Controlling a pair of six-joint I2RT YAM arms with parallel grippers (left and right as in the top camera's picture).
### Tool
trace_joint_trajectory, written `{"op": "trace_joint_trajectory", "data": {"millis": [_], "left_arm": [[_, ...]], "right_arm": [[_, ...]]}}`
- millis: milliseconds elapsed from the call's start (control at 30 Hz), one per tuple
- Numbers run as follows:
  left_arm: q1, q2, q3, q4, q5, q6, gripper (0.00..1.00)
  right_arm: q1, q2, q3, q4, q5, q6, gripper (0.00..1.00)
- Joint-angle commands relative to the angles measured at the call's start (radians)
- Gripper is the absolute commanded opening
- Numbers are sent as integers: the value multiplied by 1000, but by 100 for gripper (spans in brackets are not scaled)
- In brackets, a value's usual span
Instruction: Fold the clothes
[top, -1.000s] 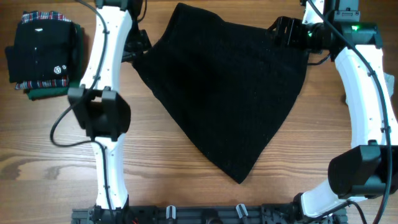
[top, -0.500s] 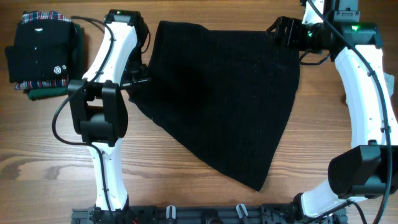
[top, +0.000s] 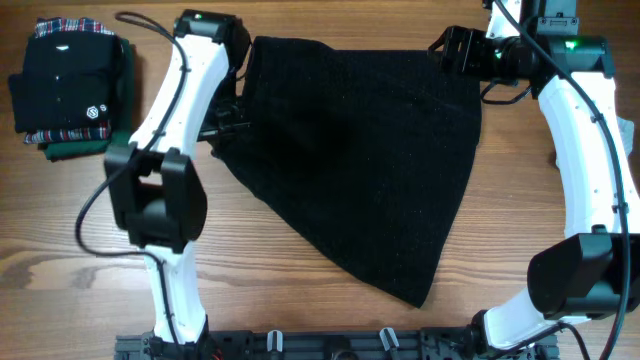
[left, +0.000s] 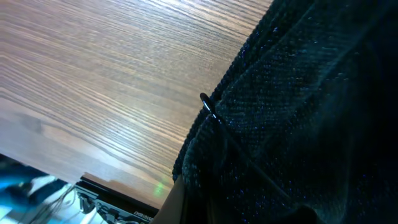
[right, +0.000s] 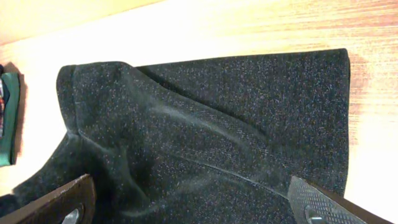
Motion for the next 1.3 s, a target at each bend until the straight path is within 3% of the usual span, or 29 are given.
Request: {"op": "trace_joint_trajectory", "data": {"millis": [0,300,367,467,500,733,800,867,967,1100,1267], "left_arm": [[0,-105,-52,-8,-6,-18,4],[0,-171,-270,-6,-19,-77,4],[0,-171,-286,-6,-23,-77,17],[0,-172,-286,0,-37,-69,58],[0,-172,-286,2,-41,-69,64],[0,-197,-286,86,-70,-39,69],[0,-215,-286,151,-74,-37,70],[0,-228,-286,289,-62,8,78],[0,-228,-286,513,48,131,86],[0,-219,-286,782,236,276,89],[0,-192,-286,951,241,322,90]], "right_arm": [[-3,10,-6,4,-5,6,100],[-3,10,-6,22,-10,7,99],[-3,10,-6,22,-11,7,99],[-3,10,-6,21,-25,7,99],[-3,10,-6,21,-25,7,99],[-3,10,-6,22,-23,4,99],[-3,10,-6,23,-13,3,99],[-3,12,-10,33,15,3,100],[-4,42,-10,52,18,-24,99],[-15,105,-10,68,42,-52,100],[-44,179,-10,113,74,-102,100]]}}
